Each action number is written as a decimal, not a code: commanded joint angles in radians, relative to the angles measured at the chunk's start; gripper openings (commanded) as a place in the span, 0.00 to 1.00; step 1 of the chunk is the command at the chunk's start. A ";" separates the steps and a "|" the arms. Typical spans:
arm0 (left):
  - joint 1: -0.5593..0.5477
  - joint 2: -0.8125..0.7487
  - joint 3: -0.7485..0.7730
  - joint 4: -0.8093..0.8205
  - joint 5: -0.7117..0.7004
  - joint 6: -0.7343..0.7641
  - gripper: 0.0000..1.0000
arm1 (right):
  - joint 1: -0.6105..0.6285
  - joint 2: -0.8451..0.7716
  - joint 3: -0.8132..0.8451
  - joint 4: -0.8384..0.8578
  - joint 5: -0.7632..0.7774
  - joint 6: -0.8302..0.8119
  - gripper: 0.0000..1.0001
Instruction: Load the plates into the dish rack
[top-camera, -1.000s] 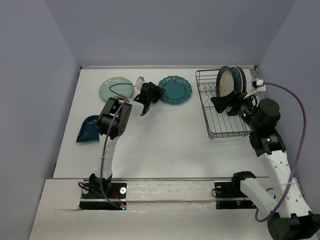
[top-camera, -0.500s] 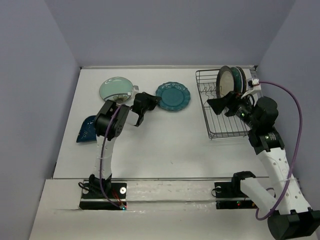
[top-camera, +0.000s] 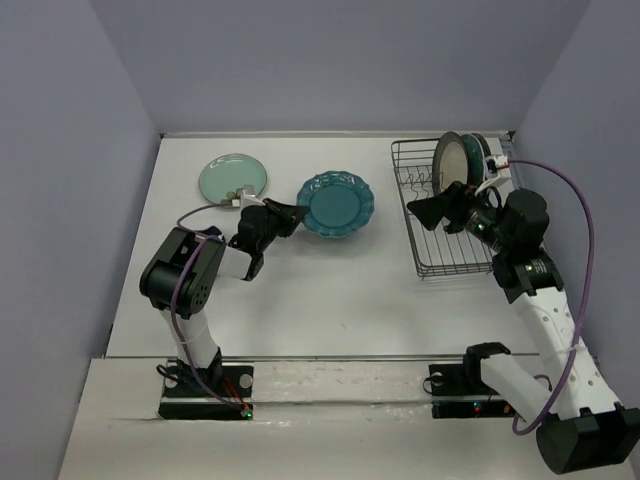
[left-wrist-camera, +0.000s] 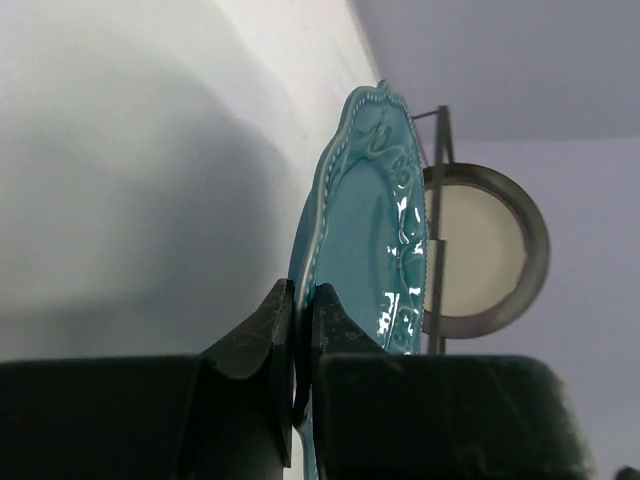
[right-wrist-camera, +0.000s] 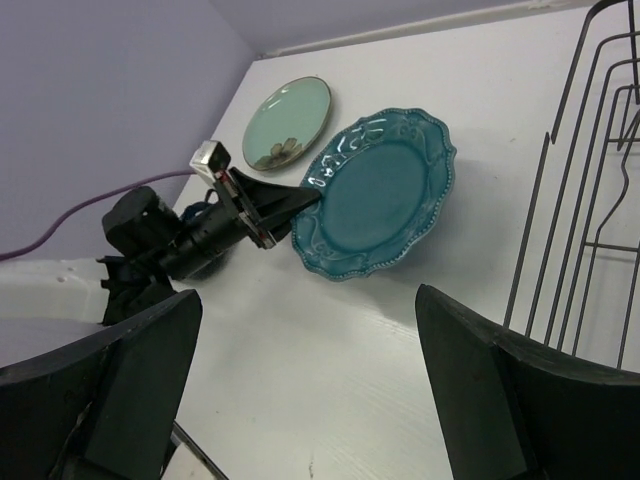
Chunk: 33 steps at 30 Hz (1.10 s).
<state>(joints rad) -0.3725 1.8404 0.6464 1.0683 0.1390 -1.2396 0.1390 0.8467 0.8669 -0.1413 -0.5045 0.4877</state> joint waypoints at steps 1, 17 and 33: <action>-0.003 -0.207 -0.001 0.358 0.063 -0.075 0.06 | 0.007 0.017 -0.008 0.043 -0.025 0.011 0.93; 0.004 -0.639 -0.053 0.050 0.154 -0.008 0.06 | 0.025 0.147 0.043 0.133 -0.061 0.104 0.96; -0.086 -0.647 0.010 -0.034 0.218 0.060 0.06 | 0.073 0.211 0.003 0.345 -0.189 0.212 0.97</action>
<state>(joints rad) -0.4133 1.1992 0.5770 0.8440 0.3065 -1.1542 0.1921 1.0088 0.8692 0.1062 -0.6544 0.6601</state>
